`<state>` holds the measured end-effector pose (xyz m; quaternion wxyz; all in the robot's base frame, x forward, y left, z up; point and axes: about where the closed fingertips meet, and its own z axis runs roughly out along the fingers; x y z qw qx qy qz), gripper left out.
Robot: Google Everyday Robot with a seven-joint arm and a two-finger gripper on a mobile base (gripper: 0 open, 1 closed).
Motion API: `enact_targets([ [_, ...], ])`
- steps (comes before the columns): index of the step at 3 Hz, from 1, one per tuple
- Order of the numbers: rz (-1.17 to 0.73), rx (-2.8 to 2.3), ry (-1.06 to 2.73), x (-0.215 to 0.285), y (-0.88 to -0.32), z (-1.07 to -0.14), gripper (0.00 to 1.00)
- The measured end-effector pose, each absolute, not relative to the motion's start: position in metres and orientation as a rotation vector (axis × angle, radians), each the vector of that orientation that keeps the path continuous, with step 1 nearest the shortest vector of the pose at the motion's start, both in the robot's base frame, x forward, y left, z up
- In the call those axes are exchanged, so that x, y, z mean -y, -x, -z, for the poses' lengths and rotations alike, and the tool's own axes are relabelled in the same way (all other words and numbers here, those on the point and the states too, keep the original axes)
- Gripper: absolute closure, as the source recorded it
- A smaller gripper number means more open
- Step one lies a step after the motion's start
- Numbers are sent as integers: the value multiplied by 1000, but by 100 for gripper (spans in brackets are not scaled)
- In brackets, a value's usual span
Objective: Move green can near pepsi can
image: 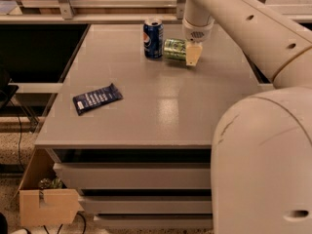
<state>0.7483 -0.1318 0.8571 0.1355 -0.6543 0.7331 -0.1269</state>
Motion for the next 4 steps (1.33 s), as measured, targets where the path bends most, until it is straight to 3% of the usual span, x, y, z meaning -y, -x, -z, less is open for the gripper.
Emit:
enact_targets([
  [1, 359, -2130, 1901, 131, -748, -857, 12],
  [2, 344, -2147, 1885, 131, -748, -856, 0],
  [4, 296, -2149, 1876, 130, -746, -859, 0],
])
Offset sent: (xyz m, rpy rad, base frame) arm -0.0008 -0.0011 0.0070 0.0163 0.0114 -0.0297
